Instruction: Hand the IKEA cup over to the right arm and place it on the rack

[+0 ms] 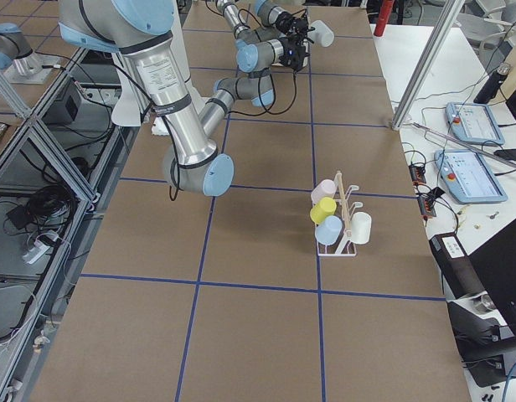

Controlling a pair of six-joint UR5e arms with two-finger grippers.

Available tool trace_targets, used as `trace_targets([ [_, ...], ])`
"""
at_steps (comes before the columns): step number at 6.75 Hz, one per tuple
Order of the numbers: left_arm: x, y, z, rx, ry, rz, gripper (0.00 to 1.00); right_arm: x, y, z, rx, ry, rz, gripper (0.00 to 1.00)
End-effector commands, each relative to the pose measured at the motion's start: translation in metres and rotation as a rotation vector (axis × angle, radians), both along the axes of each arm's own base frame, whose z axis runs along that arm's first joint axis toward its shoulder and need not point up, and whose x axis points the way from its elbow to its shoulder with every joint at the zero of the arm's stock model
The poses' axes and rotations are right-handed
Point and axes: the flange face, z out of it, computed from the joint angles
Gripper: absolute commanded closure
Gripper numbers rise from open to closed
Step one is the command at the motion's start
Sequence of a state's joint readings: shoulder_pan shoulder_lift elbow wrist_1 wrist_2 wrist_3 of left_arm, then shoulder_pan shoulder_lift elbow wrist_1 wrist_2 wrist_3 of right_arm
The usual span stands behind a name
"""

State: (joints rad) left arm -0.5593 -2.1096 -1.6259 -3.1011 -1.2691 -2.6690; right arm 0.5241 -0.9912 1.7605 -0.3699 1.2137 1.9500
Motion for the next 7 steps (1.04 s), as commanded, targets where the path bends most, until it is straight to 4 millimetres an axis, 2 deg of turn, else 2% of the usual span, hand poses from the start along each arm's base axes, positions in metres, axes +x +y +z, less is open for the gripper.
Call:
trace_targets([
  [1,0.007,0.007,-0.004,0.003,0.006,0.017,1.0,-0.002,-0.002,0.003,-0.008,0.0,0.003,0.0],
  [4,0.015,0.012,-0.011,0.006,0.011,0.029,1.0,-0.004,-0.002,0.006,-0.008,0.014,0.004,0.0],
  [6,0.035,0.03,-0.011,-0.014,0.016,0.043,1.0,-0.004,-0.002,0.004,-0.01,0.005,0.003,0.0],
  [7,0.036,0.032,-0.011,-0.015,0.018,0.044,1.0,-0.003,-0.003,0.005,-0.011,0.007,0.005,0.0],
])
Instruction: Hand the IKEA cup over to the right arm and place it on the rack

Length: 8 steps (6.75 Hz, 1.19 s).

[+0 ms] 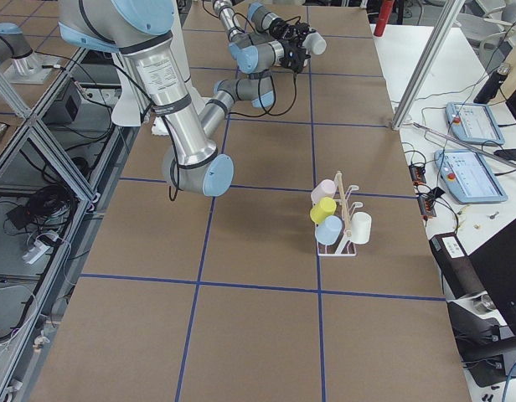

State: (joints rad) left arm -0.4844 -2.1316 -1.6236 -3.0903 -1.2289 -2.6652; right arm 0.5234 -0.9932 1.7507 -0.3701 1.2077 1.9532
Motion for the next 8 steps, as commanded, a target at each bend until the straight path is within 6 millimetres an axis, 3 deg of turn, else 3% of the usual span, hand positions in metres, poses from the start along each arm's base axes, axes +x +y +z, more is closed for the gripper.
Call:
trace_targets([
  [1,0.0035,0.0047,-0.0044,0.0,0.009,0.002,1.0,0.0004,-0.0006,0.0006,-0.001,0.0,0.001,0.01],
  [8,-0.0006,0.0101,-0.0113,0.005,0.028,-0.006,1.0,0.0029,-0.0072,0.0041,-0.007,0.009,0.014,0.03],
])
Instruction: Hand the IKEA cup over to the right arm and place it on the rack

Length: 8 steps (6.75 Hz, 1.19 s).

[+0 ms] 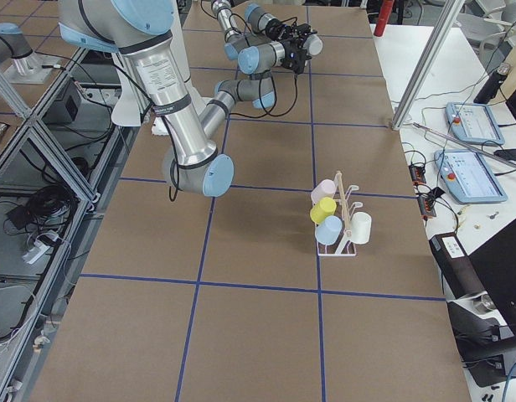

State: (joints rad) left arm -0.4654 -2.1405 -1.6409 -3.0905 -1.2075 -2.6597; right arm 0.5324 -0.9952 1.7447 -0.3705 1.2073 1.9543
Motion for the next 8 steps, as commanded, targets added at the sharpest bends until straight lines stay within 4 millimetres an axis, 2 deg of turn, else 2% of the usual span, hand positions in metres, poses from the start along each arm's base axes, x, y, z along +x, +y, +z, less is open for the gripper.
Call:
trace_targets([
  [1,0.0004,0.0024,-0.0008,-0.001,0.004,-0.001,1.0,0.0014,-0.0022,0.0,0.0,0.0,0.005,0.03],
  [5,0.007,0.0085,-0.0008,-0.006,0.003,0.004,1.0,0.0007,-0.0016,0.0,-0.001,-0.001,0.002,0.04],
  [6,0.0072,0.0086,-0.0009,-0.005,0.003,0.006,1.0,0.0007,-0.0016,0.0,-0.001,-0.001,0.002,0.12],
  [7,0.007,0.0087,0.0,-0.005,0.002,0.005,1.0,0.0004,-0.0016,0.0035,-0.002,0.007,0.002,0.67],
  [8,0.0067,0.009,0.0016,-0.004,0.002,0.006,1.0,0.0004,-0.0016,0.0035,-0.002,0.007,0.002,1.0],
])
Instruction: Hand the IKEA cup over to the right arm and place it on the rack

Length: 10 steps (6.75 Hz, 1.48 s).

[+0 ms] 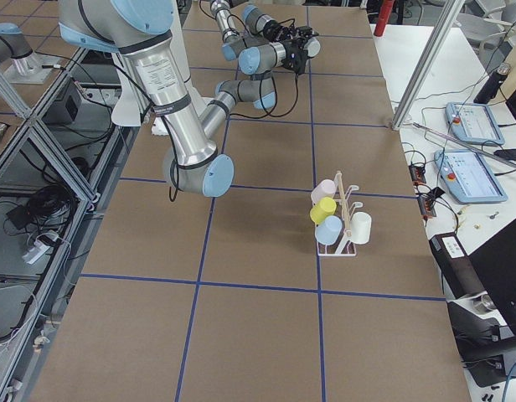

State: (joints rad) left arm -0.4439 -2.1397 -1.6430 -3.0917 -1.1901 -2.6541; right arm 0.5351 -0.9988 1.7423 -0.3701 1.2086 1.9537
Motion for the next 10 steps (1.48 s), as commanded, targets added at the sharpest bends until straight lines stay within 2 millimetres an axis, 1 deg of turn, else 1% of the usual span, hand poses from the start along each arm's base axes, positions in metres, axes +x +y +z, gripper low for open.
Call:
trace_targets([
  [1,0.001,0.0,0.005,0.0,-0.01,0.004,0.11,0.0,0.0,0.001,0.003,0.003,0.0,1.0],
  [2,0.0,0.0,0.005,-0.001,-0.008,0.001,0.0,0.002,-0.001,0.001,0.003,0.003,0.003,1.0],
  [5,-0.001,0.0,0.005,0.001,-0.006,-0.001,0.0,0.006,-0.005,0.001,0.003,0.005,0.014,1.0],
  [6,-0.004,-0.001,0.004,0.009,-0.011,-0.003,0.0,0.018,-0.016,0.002,0.001,0.006,0.038,1.0],
  [7,-0.01,0.002,-0.001,0.064,-0.049,-0.046,0.0,0.038,-0.036,0.004,-0.001,0.013,0.074,1.0],
  [8,-0.015,0.004,-0.005,0.084,-0.053,-0.058,0.0,0.051,-0.061,0.015,-0.015,0.044,0.103,1.0],
  [9,-0.014,0.003,-0.003,0.087,-0.078,-0.065,0.0,0.06,-0.089,0.034,-0.041,0.088,0.135,1.0],
  [10,-0.014,0.004,-0.001,0.134,-0.135,-0.099,0.0,0.072,-0.117,0.056,-0.066,0.148,0.17,1.0],
])
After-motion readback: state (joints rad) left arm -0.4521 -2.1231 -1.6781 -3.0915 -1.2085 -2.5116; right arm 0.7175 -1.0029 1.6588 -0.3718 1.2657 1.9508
